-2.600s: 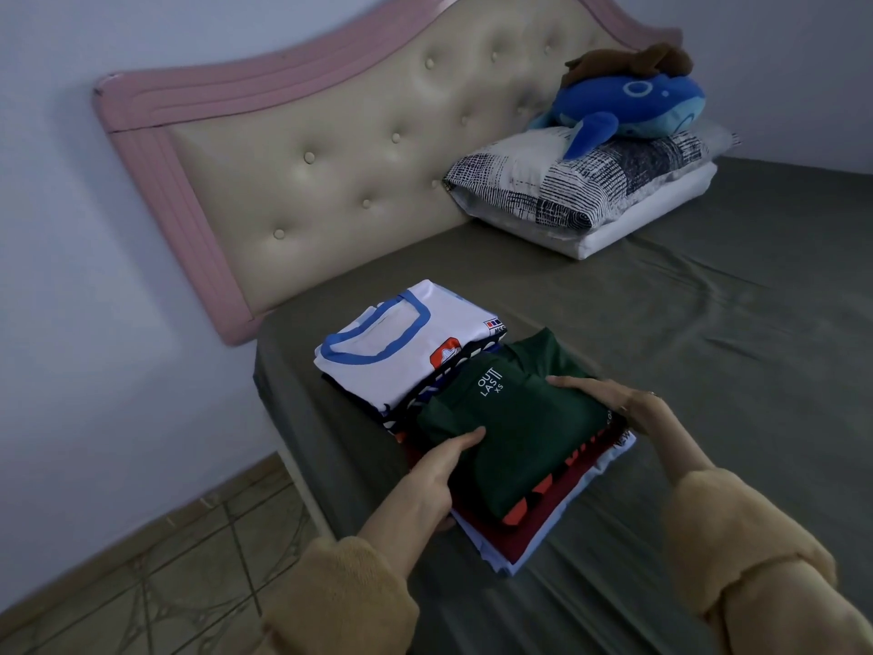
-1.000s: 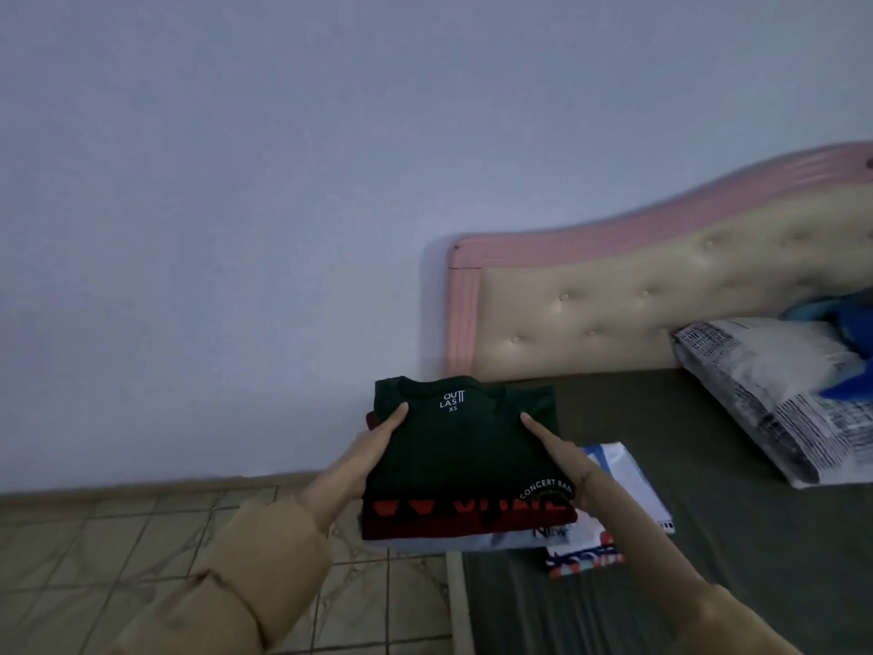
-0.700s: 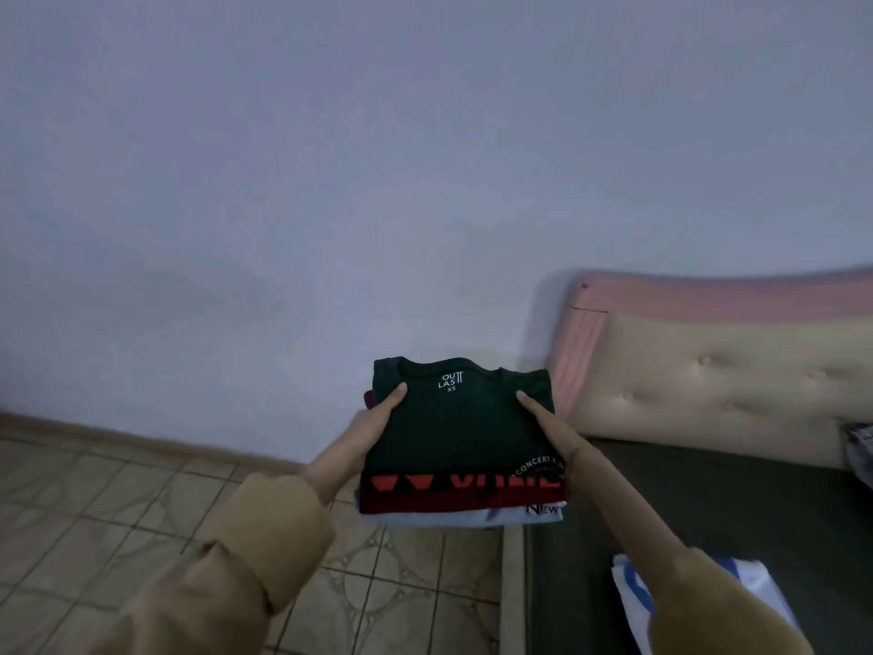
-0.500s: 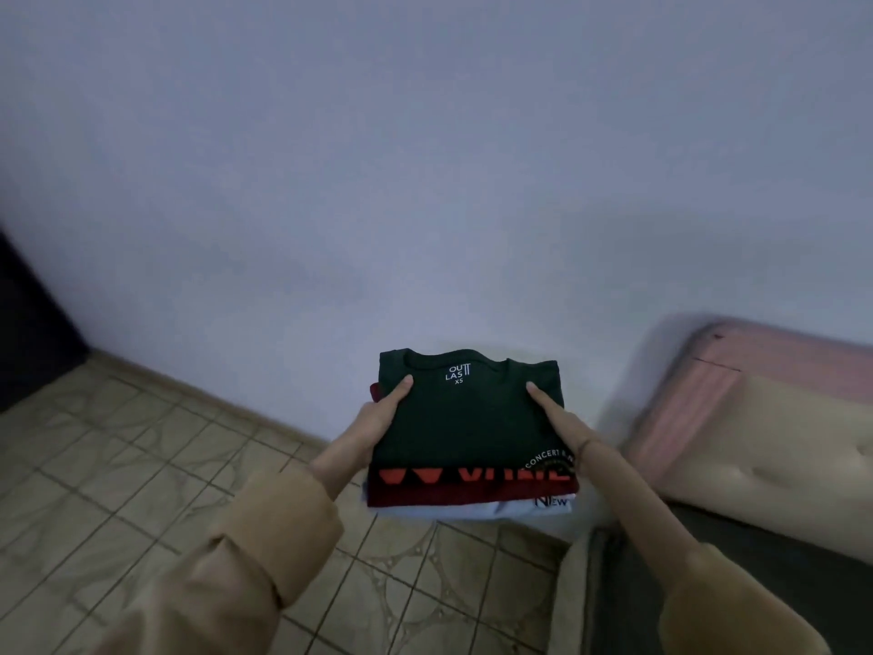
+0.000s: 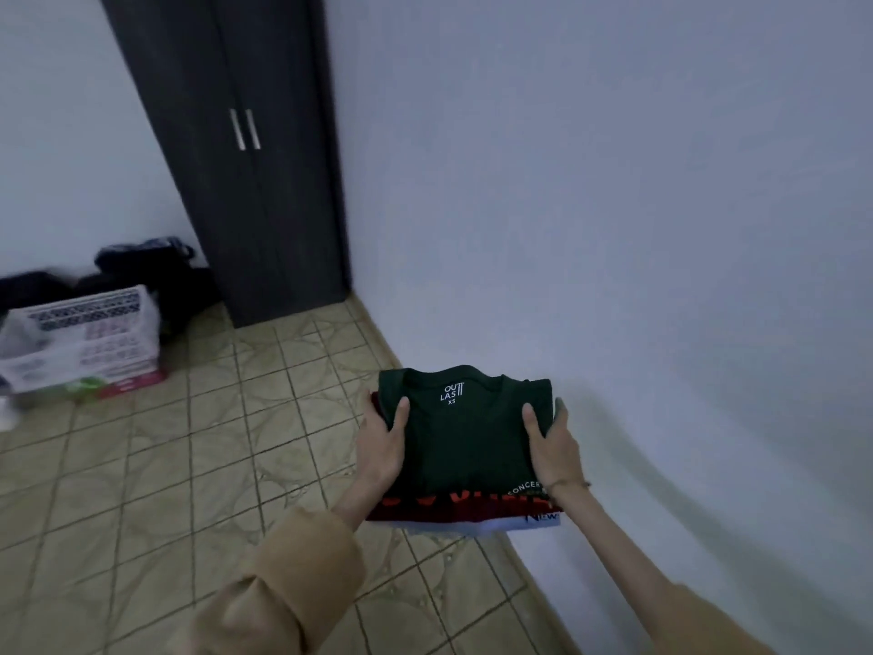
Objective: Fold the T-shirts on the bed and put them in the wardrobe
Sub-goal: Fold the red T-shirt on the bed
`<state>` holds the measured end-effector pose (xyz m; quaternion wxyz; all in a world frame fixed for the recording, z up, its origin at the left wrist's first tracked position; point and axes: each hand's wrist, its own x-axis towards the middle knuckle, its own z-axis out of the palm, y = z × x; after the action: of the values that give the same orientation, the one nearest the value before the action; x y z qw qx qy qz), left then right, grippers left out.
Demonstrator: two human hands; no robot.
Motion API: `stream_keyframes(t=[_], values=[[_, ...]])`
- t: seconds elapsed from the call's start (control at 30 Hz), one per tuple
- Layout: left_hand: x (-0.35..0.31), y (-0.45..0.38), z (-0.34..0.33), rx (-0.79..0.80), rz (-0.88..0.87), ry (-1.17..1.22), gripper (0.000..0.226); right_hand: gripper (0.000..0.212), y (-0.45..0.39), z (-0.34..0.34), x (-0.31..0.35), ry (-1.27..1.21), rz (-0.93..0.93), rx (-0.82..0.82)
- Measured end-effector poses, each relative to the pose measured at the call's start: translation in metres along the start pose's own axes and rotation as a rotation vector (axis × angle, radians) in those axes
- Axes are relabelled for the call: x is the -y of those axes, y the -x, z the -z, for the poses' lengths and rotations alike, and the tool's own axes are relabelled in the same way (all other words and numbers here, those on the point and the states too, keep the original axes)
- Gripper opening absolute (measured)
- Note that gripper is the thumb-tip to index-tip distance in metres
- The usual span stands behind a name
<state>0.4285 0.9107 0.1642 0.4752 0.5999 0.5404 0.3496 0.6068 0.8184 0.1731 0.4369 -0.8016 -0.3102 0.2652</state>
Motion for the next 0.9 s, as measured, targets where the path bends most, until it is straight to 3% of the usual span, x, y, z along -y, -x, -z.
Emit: stream_keyframes(t=[0.1,0.4,0.9], values=[[0.012,-0.029,0.016,-0.079,0.002,-0.064,0.062,0.061,-0.032,-0.036,0.022,0.061,0.156,0.037],[0.067,-0.153,0.111,-0.411,0.087,-0.171,0.044,0.047,-0.119,-0.222,0.107,0.308,0.351,0.319],[0.119,-0.373,0.354,-0.669,0.250,-0.134,0.039,0.045,-0.210,-0.546,0.284,0.364,0.493,0.583]])
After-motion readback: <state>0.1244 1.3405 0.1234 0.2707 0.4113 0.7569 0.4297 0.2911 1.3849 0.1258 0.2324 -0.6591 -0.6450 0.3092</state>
